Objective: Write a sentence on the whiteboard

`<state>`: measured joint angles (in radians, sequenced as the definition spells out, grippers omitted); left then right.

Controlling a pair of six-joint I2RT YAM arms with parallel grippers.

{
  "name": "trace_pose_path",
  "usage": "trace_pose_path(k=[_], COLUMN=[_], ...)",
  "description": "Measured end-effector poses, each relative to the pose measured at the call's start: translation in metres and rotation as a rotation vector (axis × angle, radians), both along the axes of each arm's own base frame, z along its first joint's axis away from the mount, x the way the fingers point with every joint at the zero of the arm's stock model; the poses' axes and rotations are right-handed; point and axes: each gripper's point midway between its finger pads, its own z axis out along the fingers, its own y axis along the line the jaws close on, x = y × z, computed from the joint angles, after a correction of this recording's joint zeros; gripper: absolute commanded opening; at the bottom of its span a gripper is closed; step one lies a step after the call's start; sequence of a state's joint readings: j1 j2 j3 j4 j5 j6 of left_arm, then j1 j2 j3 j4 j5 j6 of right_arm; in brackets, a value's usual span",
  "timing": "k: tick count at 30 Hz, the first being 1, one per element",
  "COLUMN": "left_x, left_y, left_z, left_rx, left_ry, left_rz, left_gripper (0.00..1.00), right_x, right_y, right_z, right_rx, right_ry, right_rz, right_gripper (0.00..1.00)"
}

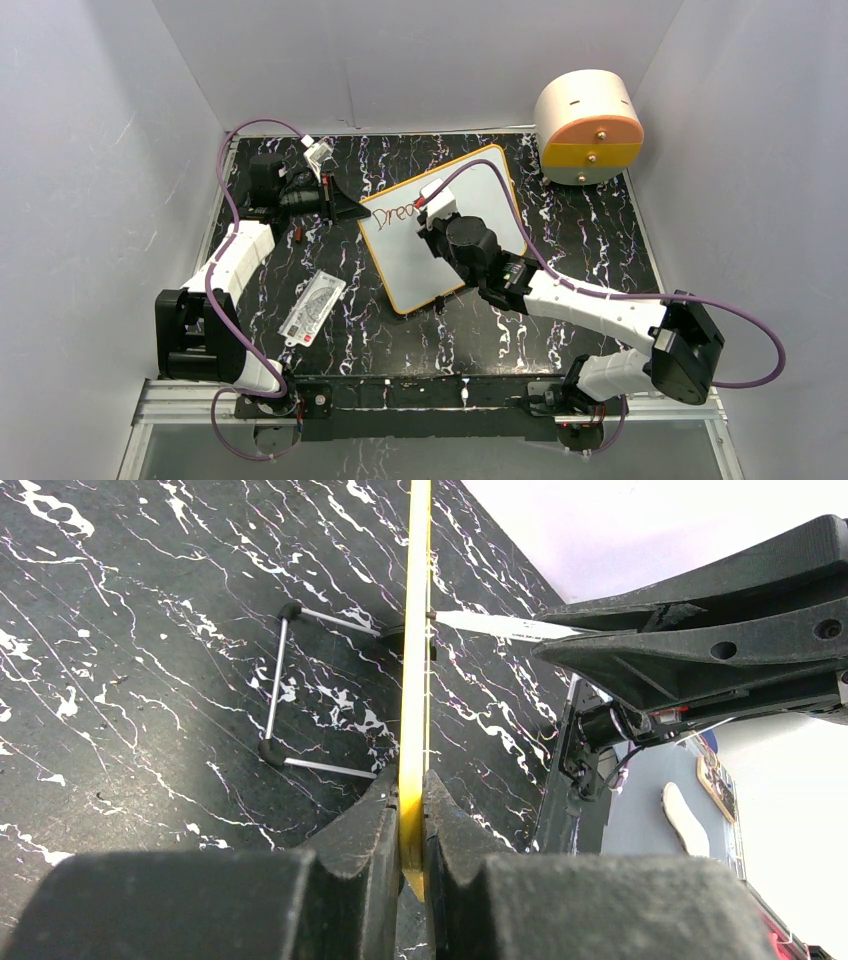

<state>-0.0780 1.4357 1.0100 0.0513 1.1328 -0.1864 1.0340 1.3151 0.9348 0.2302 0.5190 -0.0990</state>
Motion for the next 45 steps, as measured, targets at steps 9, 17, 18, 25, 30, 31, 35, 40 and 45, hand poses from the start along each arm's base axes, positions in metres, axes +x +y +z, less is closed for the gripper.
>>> trace_pose_path(k=[9, 17, 18, 25, 30, 31, 35, 40, 45], left_x=[0.000, 0.000, 0.000, -0.001, -0.001, -0.001, -0.001, -0.001, -0.001], left_y=[0.000, 0.000, 0.000, 0.000, 0.000, 0.000, 0.000, 0.000, 0.000], left_z=[0.000, 0.000, 0.000, 0.000, 0.000, 0.000, 0.000, 0.000, 0.000], left_rx=[0.001, 0.001, 0.001, 0.001, 0.002, 0.002, 0.002, 0.001, 0.001], left_ry=[0.000, 0.000, 0.000, 0.000, -0.002, -0.002, -0.002, -0.002, -0.001], left_rz=[-0.001, -0.003, -0.003, -0.003, -0.004, -0.004, -0.004, -0.005, -0.005], left_gripper=[0.00, 0.00, 0.00, 0.00, 0.00, 0.00, 0.00, 0.00, 0.00], right_x=[-0.005, -0.006, -0.006, -0.006, -0.003, -0.003, 0.000, 0.003, 0.006], right_y=[-0.004, -0.010, -0.011, -0.011, -0.012, -0.012, -0.012, -0.011, -0.008], right_z=[-0.007, -0.010, -0.010, -0.007, 0.000, 0.000, 0.005, 0.007, 0.003], right_rx=[-0.019, -0.040, -0.042, -0.038, -0.027, -0.028, -0.017, -0.007, -0.015], right_ry=[0.033, 0.044, 0.044, 0.036, 0.011, 0.009, -0.006, -0.015, -0.017], right_rz=[0.005, -0.010, -0.013, -0.014, -0.021, -0.021, -0.025, -0.029, -0.026], right_gripper=[0.00, 0.00, 0.00, 0.00, 0.00, 0.00, 0.00, 0.00, 0.00])
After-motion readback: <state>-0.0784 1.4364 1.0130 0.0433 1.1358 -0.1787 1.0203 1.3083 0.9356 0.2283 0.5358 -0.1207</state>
